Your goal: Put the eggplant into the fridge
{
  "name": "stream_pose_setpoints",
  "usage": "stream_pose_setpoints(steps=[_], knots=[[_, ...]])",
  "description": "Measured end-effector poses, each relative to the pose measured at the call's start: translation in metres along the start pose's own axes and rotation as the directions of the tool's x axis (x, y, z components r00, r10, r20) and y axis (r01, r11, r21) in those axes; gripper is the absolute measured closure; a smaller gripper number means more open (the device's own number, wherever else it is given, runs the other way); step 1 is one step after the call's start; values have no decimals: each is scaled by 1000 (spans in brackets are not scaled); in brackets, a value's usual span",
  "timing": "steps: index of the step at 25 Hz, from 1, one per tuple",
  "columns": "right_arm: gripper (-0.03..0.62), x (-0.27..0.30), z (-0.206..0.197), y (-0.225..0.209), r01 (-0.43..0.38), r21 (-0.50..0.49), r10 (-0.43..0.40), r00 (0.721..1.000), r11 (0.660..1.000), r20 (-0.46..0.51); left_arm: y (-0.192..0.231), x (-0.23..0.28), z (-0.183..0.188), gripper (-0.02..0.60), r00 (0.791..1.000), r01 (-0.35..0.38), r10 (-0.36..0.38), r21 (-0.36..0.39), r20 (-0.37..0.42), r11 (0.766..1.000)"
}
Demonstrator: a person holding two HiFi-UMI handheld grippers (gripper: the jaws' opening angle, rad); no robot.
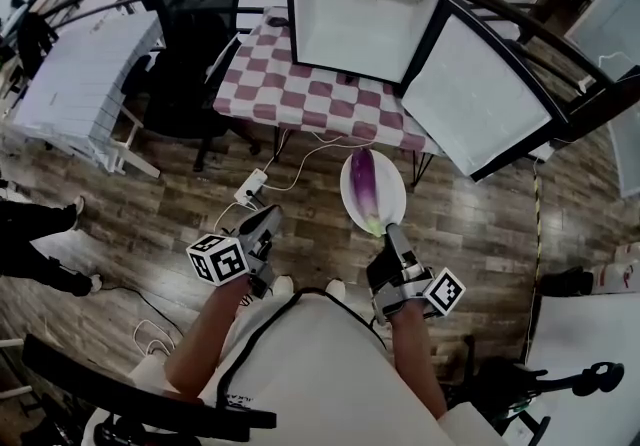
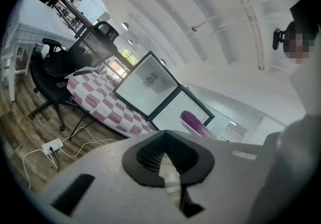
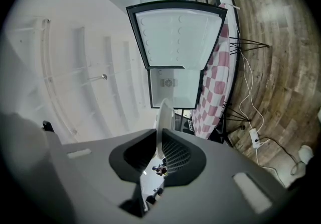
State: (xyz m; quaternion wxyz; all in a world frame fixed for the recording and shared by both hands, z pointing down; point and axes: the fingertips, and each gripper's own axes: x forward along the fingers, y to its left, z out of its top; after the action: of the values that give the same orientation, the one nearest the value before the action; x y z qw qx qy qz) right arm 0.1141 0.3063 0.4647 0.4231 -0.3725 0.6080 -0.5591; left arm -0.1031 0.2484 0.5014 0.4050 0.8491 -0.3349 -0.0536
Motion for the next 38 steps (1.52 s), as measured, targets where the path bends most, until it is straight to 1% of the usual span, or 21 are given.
stream_pose_setpoints(steps=[8, 13, 20, 30, 38], knots=[[551, -6, 4, -1, 0, -4, 0, 1000, 1000, 8, -1, 1, -3, 577, 1000, -2, 2, 5, 1, 1000], [551, -8, 8, 2, -7, 3, 7, 1000, 1000, 3, -2, 5, -4, 580, 1000, -20, 20, 13, 3, 1000], [551, -15, 20, 4, -14, 1, 14, 1000, 1000, -17, -15, 10, -8, 578, 1000, -21, 20, 22, 24, 1000], [551, -32, 35, 2, -22, 6, 23, 998, 1000, -52, -39, 24, -32, 577, 1000, -27, 26, 57, 13, 998], [551, -46, 56, 0, -34, 17, 36, 995, 999, -92, -56, 35, -48, 577, 996, -71, 69, 44, 55, 997]])
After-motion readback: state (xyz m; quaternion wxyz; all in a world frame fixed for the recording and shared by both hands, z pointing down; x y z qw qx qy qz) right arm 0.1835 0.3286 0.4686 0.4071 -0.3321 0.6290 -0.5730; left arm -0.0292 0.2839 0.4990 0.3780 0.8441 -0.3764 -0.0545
